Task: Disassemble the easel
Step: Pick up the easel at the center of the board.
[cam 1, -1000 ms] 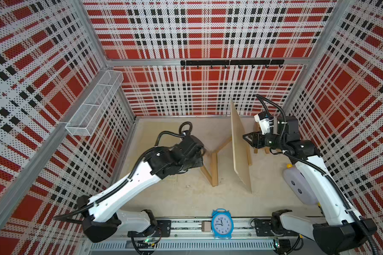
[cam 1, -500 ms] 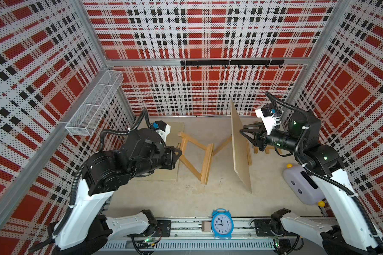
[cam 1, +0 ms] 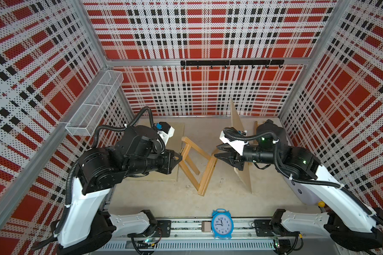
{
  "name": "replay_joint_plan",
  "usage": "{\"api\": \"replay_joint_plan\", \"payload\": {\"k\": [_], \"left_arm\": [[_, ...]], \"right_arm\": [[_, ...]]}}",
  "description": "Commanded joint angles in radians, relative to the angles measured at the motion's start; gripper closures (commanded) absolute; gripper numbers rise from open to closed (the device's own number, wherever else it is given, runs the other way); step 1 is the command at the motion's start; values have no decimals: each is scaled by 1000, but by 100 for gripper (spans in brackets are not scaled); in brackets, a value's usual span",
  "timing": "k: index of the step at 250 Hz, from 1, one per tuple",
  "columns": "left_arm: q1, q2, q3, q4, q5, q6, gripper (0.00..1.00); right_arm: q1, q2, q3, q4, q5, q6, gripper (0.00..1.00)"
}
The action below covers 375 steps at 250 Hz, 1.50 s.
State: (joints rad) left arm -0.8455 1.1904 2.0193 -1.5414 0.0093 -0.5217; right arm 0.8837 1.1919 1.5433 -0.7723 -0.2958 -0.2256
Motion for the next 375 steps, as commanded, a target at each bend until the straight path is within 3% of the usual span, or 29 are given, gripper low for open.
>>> {"api": "replay_joint_plan", "payload": {"k": [1, 279, 375], "left_arm": [[8, -5, 18, 46, 37, 18, 100], [-41, -5, -16, 77, 68, -13, 100], [-44, -21, -28, 92, 51, -26, 100]], "right_arm": [[12, 25, -12, 56, 31, -43, 62], [71, 185, -24, 160, 41, -50, 63], [79, 190, -12, 172, 72, -18, 90]]}}
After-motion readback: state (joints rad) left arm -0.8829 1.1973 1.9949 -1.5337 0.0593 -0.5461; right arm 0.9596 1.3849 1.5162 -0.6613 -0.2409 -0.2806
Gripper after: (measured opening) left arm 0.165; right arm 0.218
